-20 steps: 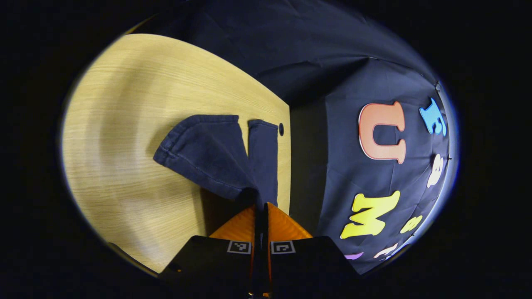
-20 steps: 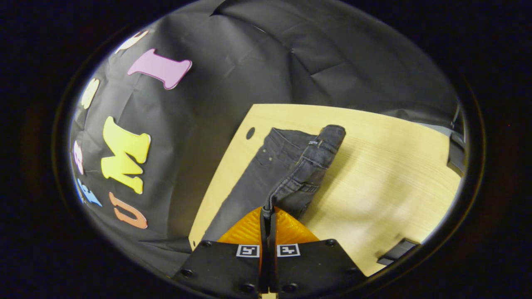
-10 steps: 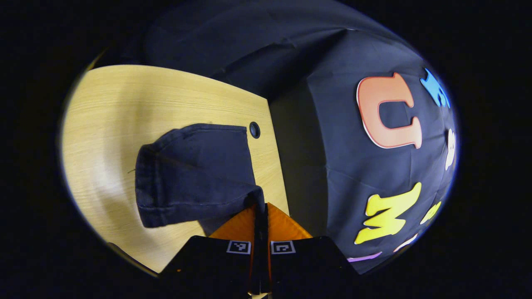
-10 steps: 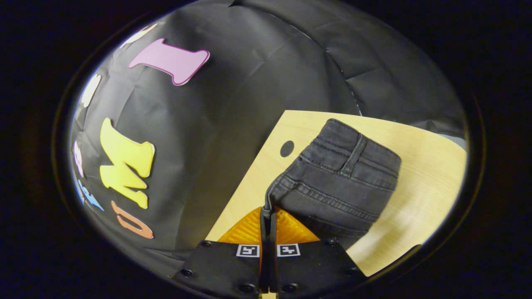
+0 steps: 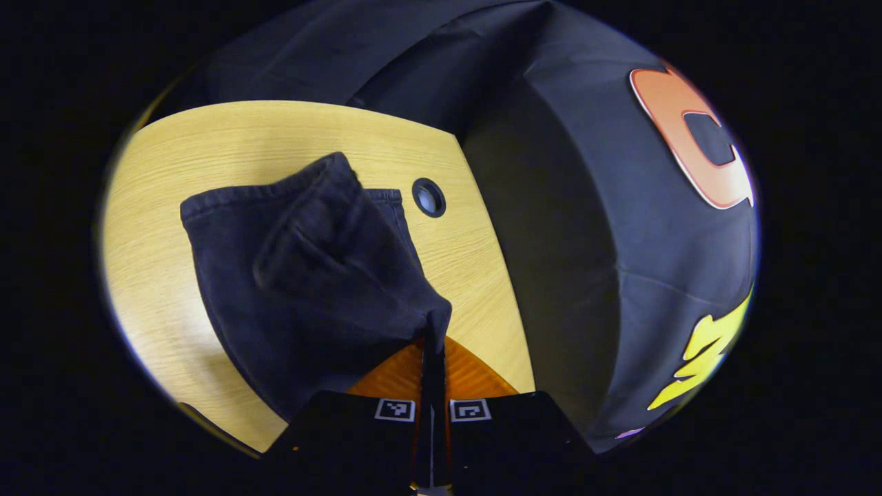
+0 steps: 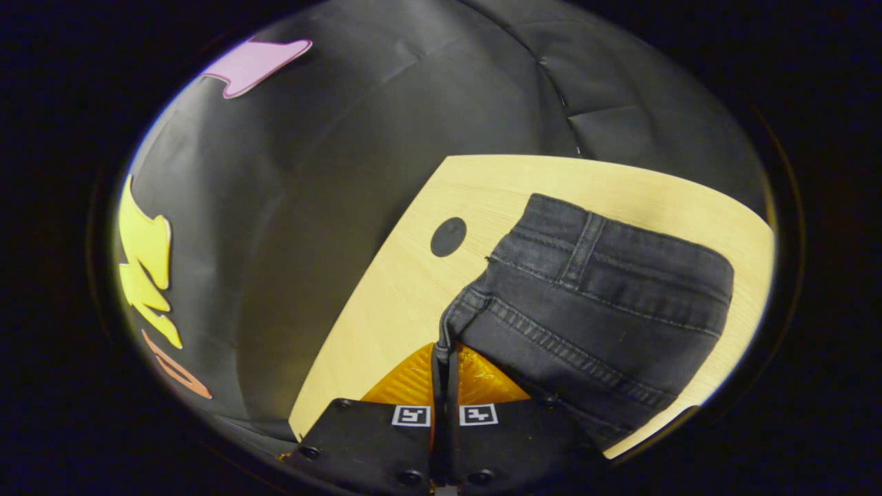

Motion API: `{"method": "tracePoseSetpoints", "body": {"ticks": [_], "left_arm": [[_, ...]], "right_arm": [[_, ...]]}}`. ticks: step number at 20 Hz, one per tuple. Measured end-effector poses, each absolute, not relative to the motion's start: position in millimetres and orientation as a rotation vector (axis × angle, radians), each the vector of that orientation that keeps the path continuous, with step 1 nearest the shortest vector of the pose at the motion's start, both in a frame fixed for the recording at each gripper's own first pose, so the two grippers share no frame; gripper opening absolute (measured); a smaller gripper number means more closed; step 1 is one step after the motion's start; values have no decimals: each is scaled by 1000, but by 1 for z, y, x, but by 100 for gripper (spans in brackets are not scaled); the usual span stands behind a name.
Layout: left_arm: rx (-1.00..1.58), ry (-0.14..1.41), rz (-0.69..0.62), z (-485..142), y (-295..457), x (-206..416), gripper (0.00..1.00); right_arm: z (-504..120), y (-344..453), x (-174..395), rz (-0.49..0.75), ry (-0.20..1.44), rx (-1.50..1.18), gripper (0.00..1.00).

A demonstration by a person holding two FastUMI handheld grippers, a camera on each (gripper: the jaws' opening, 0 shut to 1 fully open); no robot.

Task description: Grasp the waist and the cuffs of the jeans and fold them to make the two legs overlap; first hold the waist and fold one-third of the jeans toward the cuffs, then hold the cuffs and fold the remaining one-third in the same direction to finish folding.

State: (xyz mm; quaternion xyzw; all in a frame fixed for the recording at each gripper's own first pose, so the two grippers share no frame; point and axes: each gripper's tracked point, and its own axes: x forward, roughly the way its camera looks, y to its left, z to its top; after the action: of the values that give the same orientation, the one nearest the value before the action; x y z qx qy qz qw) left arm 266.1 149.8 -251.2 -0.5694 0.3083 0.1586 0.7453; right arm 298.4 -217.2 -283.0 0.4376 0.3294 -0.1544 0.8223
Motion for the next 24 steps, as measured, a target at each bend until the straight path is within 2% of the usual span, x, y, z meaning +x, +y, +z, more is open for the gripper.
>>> {"method": "tracePoseSetpoints", "body": {"ticks": [6, 8, 9, 10, 13, 15, 16, 17, 18, 19, 20, 21, 24], "left_arm": [[-1178, 716, 351, -272, 148, 260, 5], [-1156, 709, 311, -264, 143, 255, 6], [-1128, 684, 262, -250, 139, 255, 31], [-1066, 665, 238, -237, 137, 251, 48], [-788, 664, 225, -219, 142, 225, 98], [-708, 665, 200, -202, 140, 202, 99], [-673, 657, 190, -206, 124, 216, 99], [-633, 636, 183, -199, 129, 212, 99], [-592, 613, 171, -181, 127, 205, 99], [-551, 591, 154, -171, 124, 202, 99], [-505, 568, 136, -159, 122, 200, 99], [-459, 547, 124, -148, 118, 196, 99], [-335, 469, 77, -112, 109, 180, 99]], "right_arm": [[-288, -215, 296, -338, 716, 895, 1], [-288, -212, 297, -335, 711, 905, 1], [-287, -212, 300, -328, 710, 914, 4], [-285, -208, 302, -308, 698, 926, 4], [-274, -194, 309, -249, 690, 844, 58], [-272, -186, 307, -225, 695, 722, 94], [-270, -185, 305, -213, 693, 671, 89], [-267, -184, 303, -205, 678, 632, 97], [-261, -184, 303, -198, 659, 603, 97], [-257, -183, 301, -192, 641, 577, 91], [-256, -183, 299, -189, 625, 542, 91], [-250, -183, 295, -185, 607, 498, 97], [-218, -188, 273, -175, 528, 350, 98]]}}
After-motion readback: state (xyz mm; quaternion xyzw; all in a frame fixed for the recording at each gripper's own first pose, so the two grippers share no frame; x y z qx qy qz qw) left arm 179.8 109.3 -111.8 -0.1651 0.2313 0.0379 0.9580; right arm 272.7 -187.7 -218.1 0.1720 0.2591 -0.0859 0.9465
